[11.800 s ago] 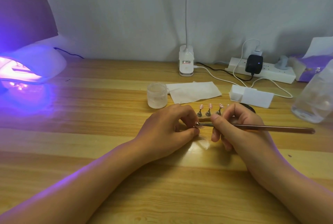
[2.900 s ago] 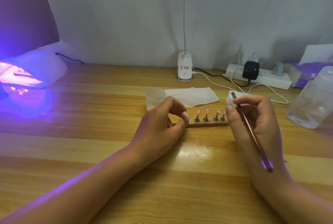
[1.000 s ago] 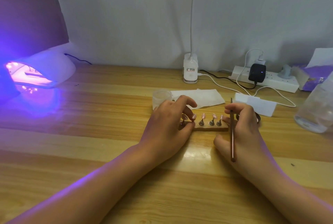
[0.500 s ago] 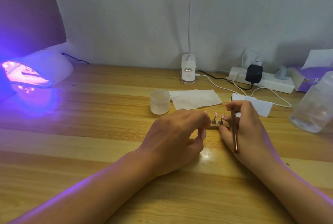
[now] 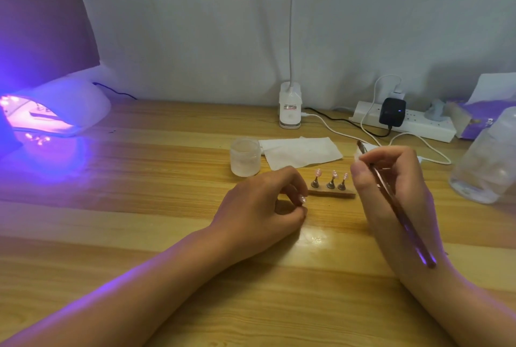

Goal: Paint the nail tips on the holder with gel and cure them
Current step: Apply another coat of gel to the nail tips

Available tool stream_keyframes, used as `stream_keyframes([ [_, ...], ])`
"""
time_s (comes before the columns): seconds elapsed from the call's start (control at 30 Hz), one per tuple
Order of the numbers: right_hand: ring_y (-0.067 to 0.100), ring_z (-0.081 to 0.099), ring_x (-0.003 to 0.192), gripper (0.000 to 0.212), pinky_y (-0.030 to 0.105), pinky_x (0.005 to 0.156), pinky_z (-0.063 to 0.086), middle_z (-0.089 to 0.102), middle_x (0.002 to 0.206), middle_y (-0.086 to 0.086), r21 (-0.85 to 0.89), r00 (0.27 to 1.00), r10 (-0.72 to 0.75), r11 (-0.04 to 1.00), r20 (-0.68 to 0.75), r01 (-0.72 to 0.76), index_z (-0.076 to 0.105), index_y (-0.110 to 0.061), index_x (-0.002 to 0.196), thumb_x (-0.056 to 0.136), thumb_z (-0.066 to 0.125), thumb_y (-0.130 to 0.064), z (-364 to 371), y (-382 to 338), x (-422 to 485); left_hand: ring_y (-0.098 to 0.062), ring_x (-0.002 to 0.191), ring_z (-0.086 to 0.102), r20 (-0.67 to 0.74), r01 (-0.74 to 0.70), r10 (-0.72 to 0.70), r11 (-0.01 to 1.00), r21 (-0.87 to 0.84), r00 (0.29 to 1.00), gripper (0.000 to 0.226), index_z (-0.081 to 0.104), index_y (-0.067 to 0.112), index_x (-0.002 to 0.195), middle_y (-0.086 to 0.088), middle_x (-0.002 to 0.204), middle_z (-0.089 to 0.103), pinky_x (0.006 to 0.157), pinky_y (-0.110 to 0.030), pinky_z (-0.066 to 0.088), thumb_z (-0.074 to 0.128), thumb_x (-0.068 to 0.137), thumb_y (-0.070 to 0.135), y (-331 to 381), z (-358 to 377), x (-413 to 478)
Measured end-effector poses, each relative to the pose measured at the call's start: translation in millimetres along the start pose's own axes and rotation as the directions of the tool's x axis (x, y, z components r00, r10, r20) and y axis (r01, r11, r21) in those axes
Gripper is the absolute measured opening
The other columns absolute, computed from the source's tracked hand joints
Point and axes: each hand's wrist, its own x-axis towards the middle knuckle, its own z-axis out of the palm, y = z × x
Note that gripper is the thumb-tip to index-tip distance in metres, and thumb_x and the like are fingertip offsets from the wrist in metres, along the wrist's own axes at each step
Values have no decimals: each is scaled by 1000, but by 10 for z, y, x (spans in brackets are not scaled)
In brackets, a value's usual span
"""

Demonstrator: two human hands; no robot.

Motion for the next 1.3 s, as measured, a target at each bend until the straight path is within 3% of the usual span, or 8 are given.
stream_keyframes([
  [0.13, 8, 62, 73, 14, 17, 58, 47, 64, 88, -11, 39, 1000, -8, 999, 1, 8, 47, -33, 106, 94, 48, -41, 49, -89, -35, 16, 74, 52, -30, 28, -26, 995, 94, 999, 13, 61, 39, 94, 23, 86, 64, 58, -17, 34, 70, 84, 39, -4, -3, -13],
  [0.27, 7, 65, 69, 16, 16, 53, 49, 70, 90, -5, 240, 982, 127, 958, 139, -157, 59, -27, 99, 90, 65, -38, 71, -151, -98, 14, 73, 51, -48, 39, -34, 993, 109, 998, 10, 61, 39, 86, 22, 84, 63, 58, -20, 36, 71, 83, 39, -6, -2, -18],
  [0.37, 7, 58, 54, 15, 15, 46, 45, 70, 77, 4, 353, 934, 221, 881, 280, -314, 66, -27, 84, 80, 73, -39, 62, -160, -100, 11, 72, 51, -43, 33, -29, 995, 95, 999, 11, 59, 38, 84, 20, 86, 63, 60, -26, 42, 70, 84, 36, -7, -7, -3],
  [0.53, 10, 49, 44, 13, 18, 41, 39, 68, 66, 7, 357, 880, 346, 817, 324, -452, 60, -30, 73, 75, 69, -39, 50, -102, -75, 9, 71, 51, -23, 37, -35, 996, 80, 999, 10, 60, 36, 85, 17, 88, 63, 60, -27, 43, 70, 85, 34, -19, -18, 6],
  [0.67, 9, 50, 44, 22, 18, 41, 40, 68, 66, 7, 303, 873, 340, 840, 350, -449, 59, -31, 67, 86, 68, -25, 63, -83, -79, 10, 68, 50, -20, 21, -20, 998, 62, 1000, 10, 62, 33, 85, 16, 86, 63, 57, -25, 38, 71, 85, 32, -15, -24, 6],
  [0.97, 3, 59, 53, 16, 16, 48, 44, 71, 72, 4, 201, 873, 318, 890, 369, -409, 58, -25, 75, 84, 71, -26, 69, -72, -79, 6, 69, 51, -14, 14, -14, 999, 46, 1000, 11, 62, 30, 83, 15, 87, 64, 58, -26, 43, 72, 85, 30, -26, -26, 12],
  [1.17, 5, 57, 54, 19, 29, 54, 45, 67, 73, 8, 125, 876, 311, 917, 368, -379, 57, -29, 75, 86, 70, -21, 75, -50, -77, 6, 71, 52, -7, 14, -14, 999, 35, 1000, 14, 61, 31, 81, 16, 85, 64, 58, -25, 42, 74, 85, 28, -24, -32, 8],
  [1.3, 13, 52, 56, 13, 35, 55, 45, 60, 70, 13, 121, 874, 309, 918, 375, -377, 56, -22, 75, 81, 67, -21, 70, -64, -71, 8, 70, 52, -3, 14, -13, 1000, 27, 1000, 13, 62, 32, 82, 19, 84, 63, 58, -24, 39, 74, 84, 26, -22, -33, 16],
])
